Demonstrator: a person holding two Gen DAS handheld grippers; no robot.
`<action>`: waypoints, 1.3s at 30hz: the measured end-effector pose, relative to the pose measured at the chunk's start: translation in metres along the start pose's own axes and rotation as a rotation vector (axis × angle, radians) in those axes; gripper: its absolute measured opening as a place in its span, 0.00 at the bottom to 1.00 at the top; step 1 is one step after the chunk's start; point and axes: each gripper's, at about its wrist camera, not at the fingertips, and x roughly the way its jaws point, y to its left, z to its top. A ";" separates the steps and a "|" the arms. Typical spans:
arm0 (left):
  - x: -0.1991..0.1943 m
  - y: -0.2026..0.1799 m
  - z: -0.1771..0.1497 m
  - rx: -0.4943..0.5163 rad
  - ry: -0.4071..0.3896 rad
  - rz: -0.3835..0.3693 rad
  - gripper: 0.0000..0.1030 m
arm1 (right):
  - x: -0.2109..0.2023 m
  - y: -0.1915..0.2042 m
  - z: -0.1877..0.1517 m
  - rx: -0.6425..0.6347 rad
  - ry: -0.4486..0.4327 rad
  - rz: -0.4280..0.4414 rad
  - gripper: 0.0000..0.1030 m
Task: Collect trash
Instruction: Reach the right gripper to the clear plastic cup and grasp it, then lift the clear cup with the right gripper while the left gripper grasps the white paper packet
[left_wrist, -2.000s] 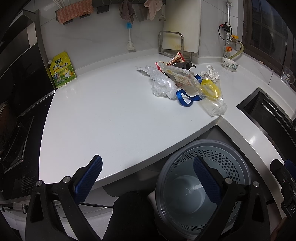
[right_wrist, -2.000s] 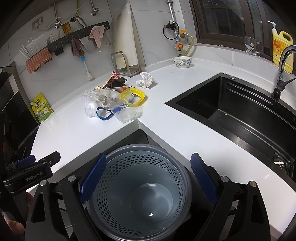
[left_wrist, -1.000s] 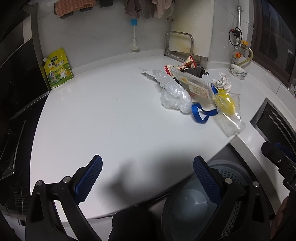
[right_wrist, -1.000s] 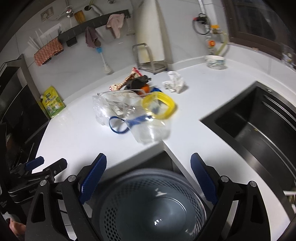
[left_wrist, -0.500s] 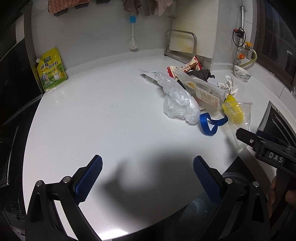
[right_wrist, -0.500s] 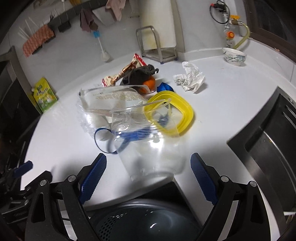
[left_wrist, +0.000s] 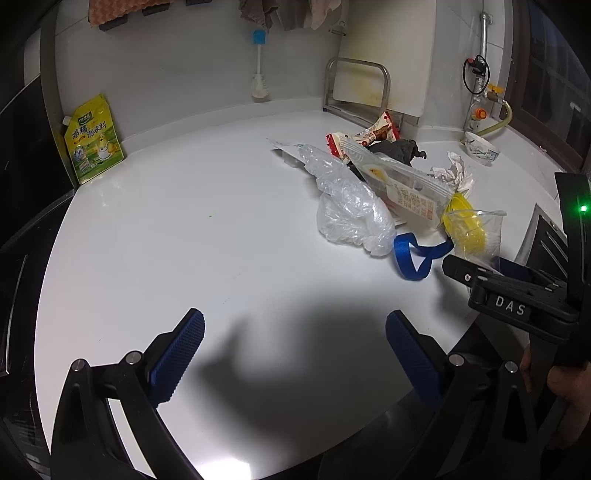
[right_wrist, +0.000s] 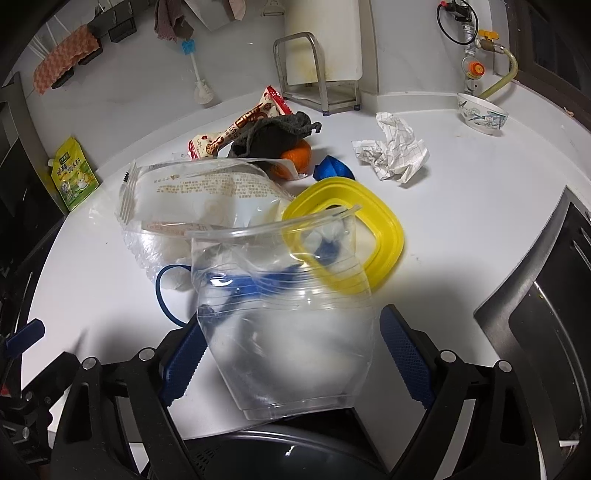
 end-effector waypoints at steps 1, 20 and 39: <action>0.001 -0.001 0.001 -0.001 -0.002 -0.003 0.94 | 0.000 0.001 0.000 -0.005 0.001 0.005 0.82; 0.004 -0.033 0.032 -0.064 -0.025 -0.044 0.94 | -0.045 -0.047 -0.003 0.043 -0.082 -0.009 0.72; 0.038 -0.054 0.080 -0.201 -0.018 -0.013 0.94 | -0.066 -0.094 -0.010 0.067 -0.154 -0.017 0.72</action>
